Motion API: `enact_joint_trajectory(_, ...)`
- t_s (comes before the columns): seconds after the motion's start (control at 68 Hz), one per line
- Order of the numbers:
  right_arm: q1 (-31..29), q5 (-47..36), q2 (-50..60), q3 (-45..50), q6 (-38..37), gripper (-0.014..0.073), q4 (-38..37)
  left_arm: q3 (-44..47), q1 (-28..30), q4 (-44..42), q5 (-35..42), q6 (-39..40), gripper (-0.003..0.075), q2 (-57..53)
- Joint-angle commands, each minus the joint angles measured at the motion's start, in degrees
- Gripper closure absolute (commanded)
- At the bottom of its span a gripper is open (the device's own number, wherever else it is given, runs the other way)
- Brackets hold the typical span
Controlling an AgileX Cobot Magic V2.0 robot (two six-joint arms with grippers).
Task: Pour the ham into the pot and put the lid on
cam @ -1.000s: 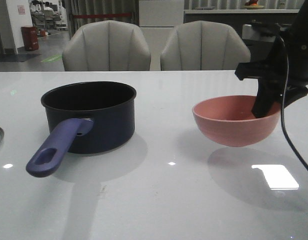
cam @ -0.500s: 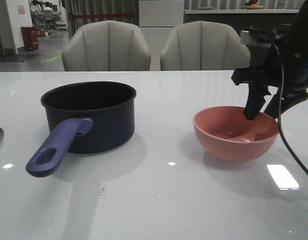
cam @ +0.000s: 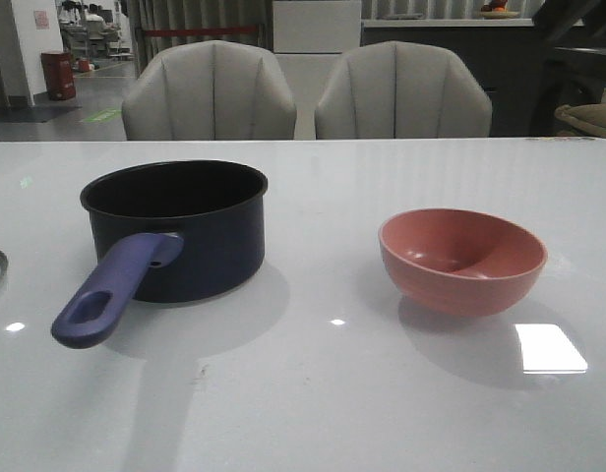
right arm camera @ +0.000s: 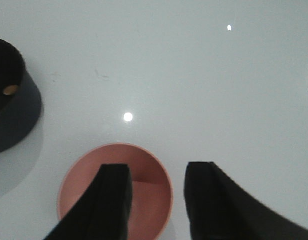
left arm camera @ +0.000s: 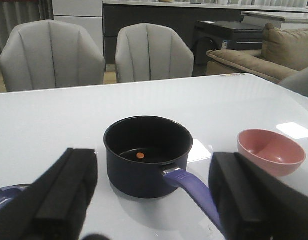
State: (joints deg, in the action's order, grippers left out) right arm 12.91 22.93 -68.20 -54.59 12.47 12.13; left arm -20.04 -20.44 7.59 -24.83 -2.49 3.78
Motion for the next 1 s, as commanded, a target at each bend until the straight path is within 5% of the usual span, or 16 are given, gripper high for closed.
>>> enact_joint_trajectory(0.0, 1.7, -9.8, 9.6, 5.4, 0.7, 0.0207, 0.2, -1.5, -0.5, 0.8, 4.8, 0.1, 0.0209, 0.7)
enact_joint_trajectory(0.632, 2.0, -24.9, 53.9, 41.0, 0.5, 0.0211, 4.7, -1.5, -0.5, 0.8, 4.8, 0.1, 0.0209, 0.7)
enact_joint_trajectory(0.706, 2.0, -24.8, 54.9, 42.5, 0.5, 0.0259, 4.7, -1.5, -0.5, 0.8, 4.8, 0.1, 0.0209, 0.7)
enact_joint_trajectory(0.838, 2.0, -24.1, 55.0, 43.6, 0.5, 0.0477, 4.7, -1.5, -0.5, 0.8, 4.5, 0.1, 0.0209, 0.7)
enact_joint_trajectory(0.985, 2.0, -22.9, 55.0, 43.7, 0.5, 0.0447, 4.8, -2.0, -0.5, 0.4, 4.8, 0.1, 0.0205, 1.6)
